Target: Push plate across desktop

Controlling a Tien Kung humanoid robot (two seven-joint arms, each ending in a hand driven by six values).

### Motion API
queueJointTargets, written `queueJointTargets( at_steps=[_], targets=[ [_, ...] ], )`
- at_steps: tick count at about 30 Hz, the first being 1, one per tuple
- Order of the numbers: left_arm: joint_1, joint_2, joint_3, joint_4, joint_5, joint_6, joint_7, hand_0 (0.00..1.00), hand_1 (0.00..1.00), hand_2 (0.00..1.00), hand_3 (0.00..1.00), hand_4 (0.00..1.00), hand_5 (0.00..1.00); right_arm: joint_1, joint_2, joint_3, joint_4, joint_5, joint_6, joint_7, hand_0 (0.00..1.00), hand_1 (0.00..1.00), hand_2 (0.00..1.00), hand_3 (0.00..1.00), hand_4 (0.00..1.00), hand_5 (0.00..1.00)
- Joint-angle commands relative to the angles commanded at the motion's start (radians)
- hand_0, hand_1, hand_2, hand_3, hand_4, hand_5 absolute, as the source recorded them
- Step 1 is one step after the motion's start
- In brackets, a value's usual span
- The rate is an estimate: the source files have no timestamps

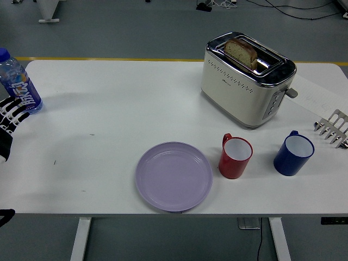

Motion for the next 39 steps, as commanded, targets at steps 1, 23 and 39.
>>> queueJointTargets(
  at_steps=[1,23,39],
  targets=[
    [0.0,0.002,-0.003,-0.003,0.003,-0.011,0.011,0.681,0.72,0.707,0.623,0.525,0.998,0.0,0.0,0.0,0.0,0.0,0.0,0.0,0.567,0.553,0.684,0.601,0.318,0.3],
    [-0.001,0.002,-0.005,0.028,0.007,-0.014,0.018,0.684,0.721,0.709,0.623,0.53,0.998,-0.001,0.001,-0.004,0.002,0.007,-0.004,-0.004,0.567,0.553,0.684,0.601,0.318,0.3],
    [0.005,0.003,0.004,0.052,0.013,-0.01,0.016,0.684,0.721,0.708,0.624,0.557,0.998,-0.009,0.001,-0.006,0.004,0.008,-0.005,-0.009,0.567,0.553,0.683,0.601,0.318,0.3]
  ],
)
